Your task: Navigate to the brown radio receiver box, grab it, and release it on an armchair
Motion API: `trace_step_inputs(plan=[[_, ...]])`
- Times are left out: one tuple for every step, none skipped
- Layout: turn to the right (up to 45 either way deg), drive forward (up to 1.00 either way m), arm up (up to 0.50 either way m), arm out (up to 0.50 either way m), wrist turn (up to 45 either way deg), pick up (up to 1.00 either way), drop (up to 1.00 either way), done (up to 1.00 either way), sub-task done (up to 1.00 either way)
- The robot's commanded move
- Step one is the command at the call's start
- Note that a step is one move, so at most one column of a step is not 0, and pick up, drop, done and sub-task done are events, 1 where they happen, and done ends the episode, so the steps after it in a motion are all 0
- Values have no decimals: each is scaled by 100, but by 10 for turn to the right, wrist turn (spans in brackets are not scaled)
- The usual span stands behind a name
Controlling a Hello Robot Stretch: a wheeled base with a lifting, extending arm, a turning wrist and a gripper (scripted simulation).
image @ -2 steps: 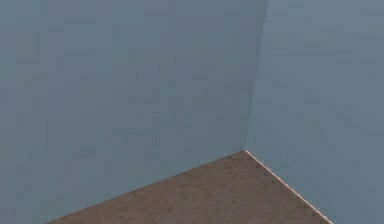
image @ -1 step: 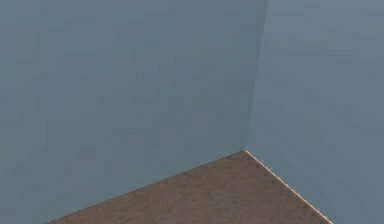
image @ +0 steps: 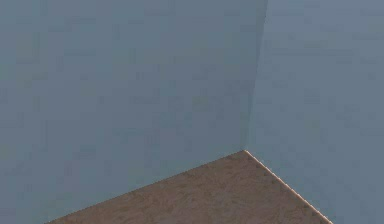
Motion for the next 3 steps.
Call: trace_step_inputs(plan=[[0, 0, 18, 0, 0, 0, 0, 0, 0], [0, 0, 0, 0, -450, 0, 0, 0, 0], [0, 0, 0, 0, -450, 0, 0, 0, 0]])
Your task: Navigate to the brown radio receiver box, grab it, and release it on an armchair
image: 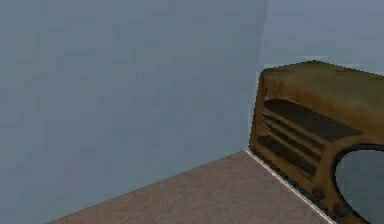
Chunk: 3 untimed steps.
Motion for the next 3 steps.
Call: trace_step_inputs(plan=[[0, 0, 0, 0, -120, 0, 0, 0, 0], [0, 0, 0, -26, 0, 0, 0, 0, 0], [-450, 0, 0, 0, 0, 0, 0, 0, 0]])
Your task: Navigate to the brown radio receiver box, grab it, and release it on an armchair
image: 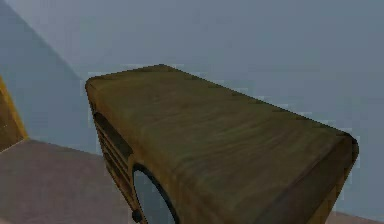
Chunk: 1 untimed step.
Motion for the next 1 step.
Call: trace_step_inputs(plan=[[-450, 0, 0, 0, 0, 0, 0, 0, 0]])
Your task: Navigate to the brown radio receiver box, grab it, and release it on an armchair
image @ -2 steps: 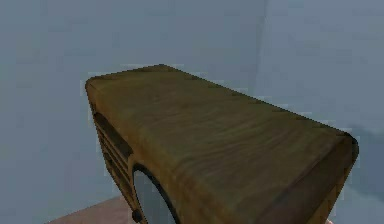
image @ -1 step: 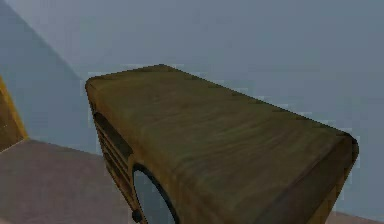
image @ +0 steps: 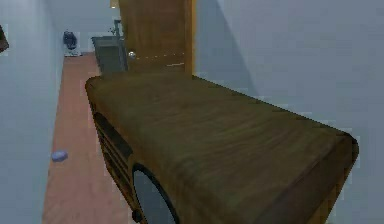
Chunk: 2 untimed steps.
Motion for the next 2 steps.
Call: trace_step_inputs(plan=[[-270, 0, 0, 0, 0, 0, 0, 0, 0], [0, 100, 0, 0, 0, 0, 0, 0, 0]])
